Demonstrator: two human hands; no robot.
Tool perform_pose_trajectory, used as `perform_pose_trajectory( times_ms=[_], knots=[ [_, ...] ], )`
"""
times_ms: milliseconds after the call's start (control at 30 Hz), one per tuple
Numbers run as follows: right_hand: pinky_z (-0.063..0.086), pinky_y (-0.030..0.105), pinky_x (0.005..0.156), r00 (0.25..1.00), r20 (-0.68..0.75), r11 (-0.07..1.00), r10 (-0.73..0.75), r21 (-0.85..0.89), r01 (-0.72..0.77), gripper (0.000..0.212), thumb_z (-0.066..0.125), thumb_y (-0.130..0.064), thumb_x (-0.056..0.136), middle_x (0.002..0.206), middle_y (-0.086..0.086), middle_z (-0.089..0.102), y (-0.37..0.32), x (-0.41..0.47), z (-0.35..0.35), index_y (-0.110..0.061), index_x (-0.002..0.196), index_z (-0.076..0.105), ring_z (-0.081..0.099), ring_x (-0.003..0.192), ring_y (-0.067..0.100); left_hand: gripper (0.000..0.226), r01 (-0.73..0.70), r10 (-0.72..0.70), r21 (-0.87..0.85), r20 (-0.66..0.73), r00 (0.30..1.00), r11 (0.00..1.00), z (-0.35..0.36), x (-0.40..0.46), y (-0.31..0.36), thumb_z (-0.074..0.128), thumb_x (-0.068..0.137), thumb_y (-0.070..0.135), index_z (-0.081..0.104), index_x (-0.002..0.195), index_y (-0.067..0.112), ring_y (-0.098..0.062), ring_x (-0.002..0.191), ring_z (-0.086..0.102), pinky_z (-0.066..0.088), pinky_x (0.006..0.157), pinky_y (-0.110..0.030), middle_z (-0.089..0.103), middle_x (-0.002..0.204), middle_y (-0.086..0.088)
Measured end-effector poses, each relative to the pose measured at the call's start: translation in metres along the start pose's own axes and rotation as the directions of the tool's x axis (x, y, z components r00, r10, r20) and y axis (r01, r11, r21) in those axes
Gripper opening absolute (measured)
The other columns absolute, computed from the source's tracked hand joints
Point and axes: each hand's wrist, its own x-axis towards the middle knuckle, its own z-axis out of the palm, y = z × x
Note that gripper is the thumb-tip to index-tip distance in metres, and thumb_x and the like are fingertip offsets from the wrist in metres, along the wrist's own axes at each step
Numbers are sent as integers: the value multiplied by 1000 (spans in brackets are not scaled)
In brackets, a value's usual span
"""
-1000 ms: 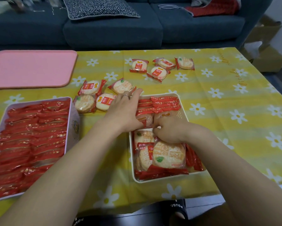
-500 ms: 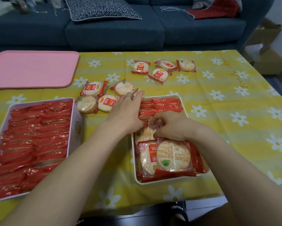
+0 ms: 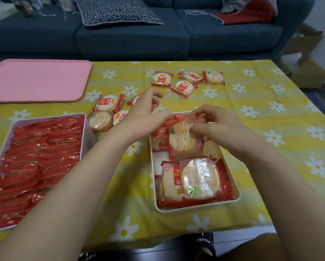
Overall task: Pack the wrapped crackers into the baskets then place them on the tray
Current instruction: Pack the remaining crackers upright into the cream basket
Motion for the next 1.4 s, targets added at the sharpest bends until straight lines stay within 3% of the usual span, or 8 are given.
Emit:
perform_pose_trajectory(
  times_ms=[167, 333, 433, 533, 700, 900, 1167, 1400],
  knots=[
    [46, 19, 53, 989, -126, 963, 70, 267, -34, 26, 65, -4, 85, 78, 5, 54, -6, 5, 1, -10, 110, 64, 56, 56, 9, 32, -22, 25, -119, 23, 999, 993, 0, -6, 9, 59, 96, 41, 59, 106, 10, -5, 81, 50, 39, 76, -27, 55, 93, 5],
    [49, 32, 62, 977, -82, 834, 197, 538, -123, 26, 67, -6, 84, 70, 2, 60, -4, 11, 11, -11, 108, 56, 57, 67, 20, 42, -51, 84, -158, 207, 975, 986, -1, -9, 9, 64, 90, 54, 62, 108, 16, -19, 99, 62, 49, 84, -37, 65, 106, -5],
    [51, 28, 57, 974, -83, 791, 209, 601, -119, 18, 63, -7, 89, 55, -4, 59, -6, 14, 11, -8, 106, 56, 59, 58, 16, 41, -50, 100, -180, 281, 954, 982, -2, -8, 4, 77, 79, 33, 60, 113, 18, -13, 103, 64, 53, 87, -29, 64, 113, -3],
    [52, 28, 60, 968, -68, 760, 241, 634, -145, 15, 57, -14, 96, 65, 2, 58, -6, 16, 10, -6, 108, 55, 59, 55, 14, 37, -118, 146, -134, 222, 964, 984, -1, -5, 1, 73, 80, -1, 57, 111, 11, -17, 84, 60, 51, 70, -19, 61, 106, -1],
    [42, 25, 43, 947, -225, 939, 228, 307, -153, 26, 44, -33, 103, 77, 3, 62, 1, 16, 5, -10, 102, 56, 54, 44, 13, 23, -139, 149, -156, 54, 987, 978, -6, 2, -3, 68, 79, 8, 61, 100, 14, -6, 74, 54, 46, 65, -19, 59, 84, 7],
    [45, 34, 50, 968, -233, 995, 96, 17, -95, 14, 49, -13, 90, 65, 5, 66, 6, 16, 1, -9, 81, 59, 57, 52, 23, 25, -111, 112, -160, -4, 994, 981, -9, 3, -5, 66, 87, 5, 59, 108, 14, 0, 53, 50, 33, 42, -9, 64, 74, 5],
    [58, 38, 75, 995, 41, 934, 95, -349, -75, 7, 68, -11, 78, 80, 2, 73, 8, 1, 15, -16, 83, 68, 68, 75, 20, 17, -157, 157, -5, 5, 988, 988, -11, 1, -11, 69, 87, 14, 67, 100, 24, -9, 89, 68, 56, 75, -29, 72, 92, 6],
    [50, 29, 87, 933, 291, 721, 212, -691, 52, 38, 76, -32, 79, 111, -4, 60, 12, -4, 36, -25, 114, 63, 57, 101, 17, 23, -263, 252, 99, 110, 961, 960, -11, -3, -11, 70, 81, 16, 69, 103, 23, -8, 90, 64, 55, 78, -30, 70, 98, 7]
  ],
)
